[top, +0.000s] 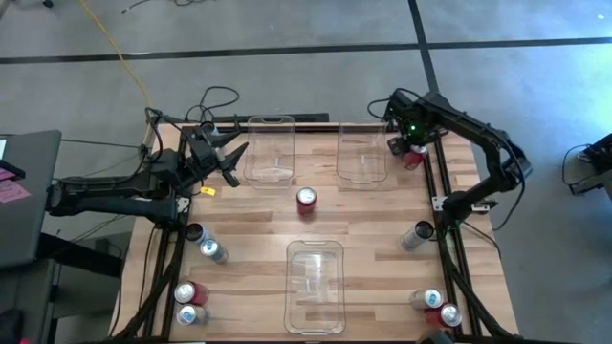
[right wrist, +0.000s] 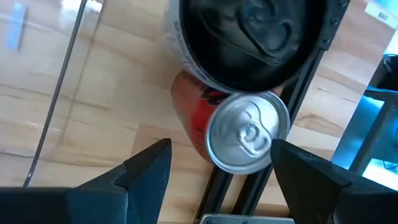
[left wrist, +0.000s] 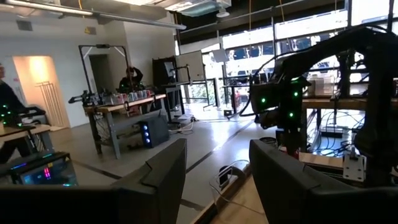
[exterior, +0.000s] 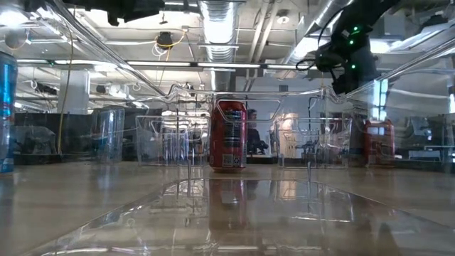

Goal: Sort soda cans
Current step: Put the top right red soda can into the top right transparent bin

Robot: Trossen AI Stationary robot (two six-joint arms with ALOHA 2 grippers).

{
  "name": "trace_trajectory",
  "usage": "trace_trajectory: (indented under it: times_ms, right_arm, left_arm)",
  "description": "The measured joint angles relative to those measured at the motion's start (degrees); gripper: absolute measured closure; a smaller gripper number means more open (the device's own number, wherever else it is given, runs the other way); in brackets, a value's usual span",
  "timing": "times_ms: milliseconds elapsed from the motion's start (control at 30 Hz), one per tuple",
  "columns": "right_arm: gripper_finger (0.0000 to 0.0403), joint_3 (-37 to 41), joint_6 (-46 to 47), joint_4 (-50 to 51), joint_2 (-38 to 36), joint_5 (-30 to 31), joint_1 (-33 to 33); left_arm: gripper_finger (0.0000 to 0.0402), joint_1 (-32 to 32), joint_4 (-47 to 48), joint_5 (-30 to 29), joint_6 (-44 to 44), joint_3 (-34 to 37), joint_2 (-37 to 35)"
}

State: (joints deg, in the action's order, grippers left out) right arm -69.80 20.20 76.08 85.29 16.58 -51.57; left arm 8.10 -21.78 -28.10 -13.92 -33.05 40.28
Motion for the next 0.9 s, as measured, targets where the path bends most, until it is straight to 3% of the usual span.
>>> trace_trajectory:
  times_ms: [333,700,900]
  right_arm:
    - [0.0111,2.1,1.8,-0.1,1.5,-2.0,-0.1]
    - [0.0111,2.9,1.9,0.4,1.1,-3.0,6.4]
    - [0.0111,3.0,2.5,-0.4,-1.3,-7.5,8.6]
  left_arm:
    - [0.0230,0.0,0.7,0.0,-1.8,0.0,-1.7]
    - [0.0230,0.0,-0.8,0.0,-4.1,0.0,-2.4]
    - [0.0230,0.0,-1.6,0.0,-4.8,0.0,-2.4]
